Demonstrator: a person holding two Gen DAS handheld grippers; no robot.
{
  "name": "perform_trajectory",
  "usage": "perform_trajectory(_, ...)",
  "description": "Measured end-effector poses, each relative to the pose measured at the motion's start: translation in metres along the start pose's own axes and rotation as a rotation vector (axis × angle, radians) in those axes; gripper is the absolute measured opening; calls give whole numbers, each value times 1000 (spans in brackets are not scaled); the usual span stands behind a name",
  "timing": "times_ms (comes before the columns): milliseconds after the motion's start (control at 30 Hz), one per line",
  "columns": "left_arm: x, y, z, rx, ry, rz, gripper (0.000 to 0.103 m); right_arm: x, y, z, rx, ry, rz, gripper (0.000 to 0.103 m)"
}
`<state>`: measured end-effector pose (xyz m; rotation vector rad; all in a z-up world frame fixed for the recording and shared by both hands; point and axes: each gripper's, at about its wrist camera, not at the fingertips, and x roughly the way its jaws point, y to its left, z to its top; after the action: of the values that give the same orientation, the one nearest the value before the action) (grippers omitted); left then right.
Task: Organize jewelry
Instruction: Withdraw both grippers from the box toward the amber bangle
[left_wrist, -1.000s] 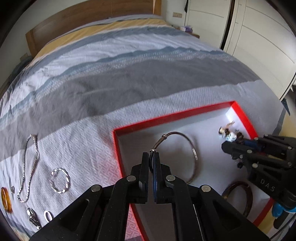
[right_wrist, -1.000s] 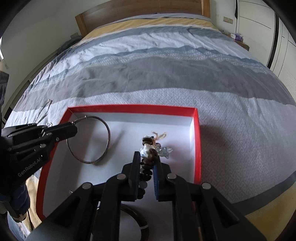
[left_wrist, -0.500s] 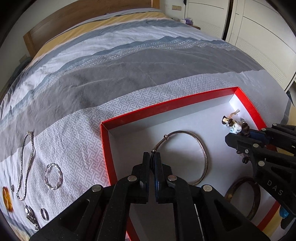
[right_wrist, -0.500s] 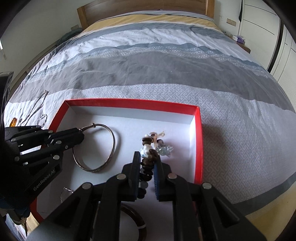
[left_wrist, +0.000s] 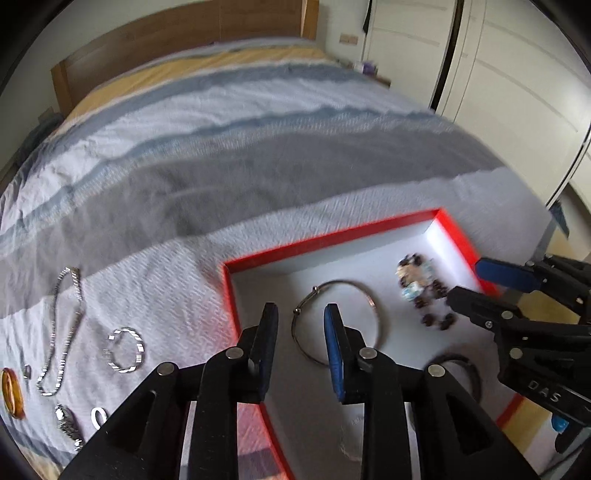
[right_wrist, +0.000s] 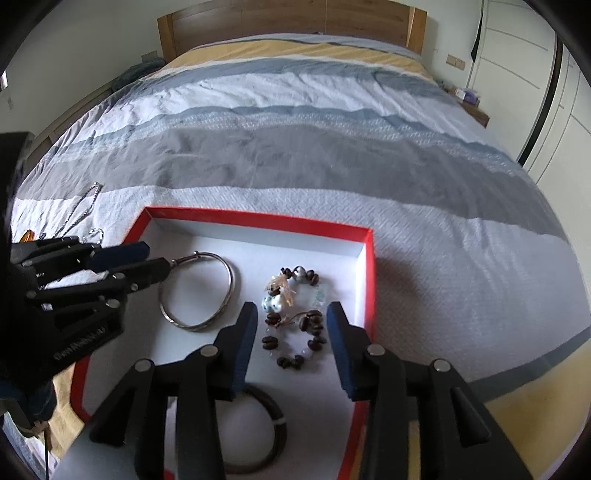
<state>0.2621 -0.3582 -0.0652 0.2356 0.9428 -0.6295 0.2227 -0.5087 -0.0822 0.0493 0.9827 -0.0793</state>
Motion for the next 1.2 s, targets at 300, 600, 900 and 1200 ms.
perform_trajectory(300,-74,23,-22,2,-76,-24,28,-59,28,-1,7,-73,6,38)
perform_trajectory(600,-140,82,-62,-28,-147,59,37,-104,85,3,11,-155,56,38)
perform_trajectory(900,-185,151,-111,-88,-187,146,39,-122,140,-2,3,-169,67,38)
perform_trajectory(1200,-206,210,-157,-163,-209,192,39,-118,200,-6,-37,-143,78,38)
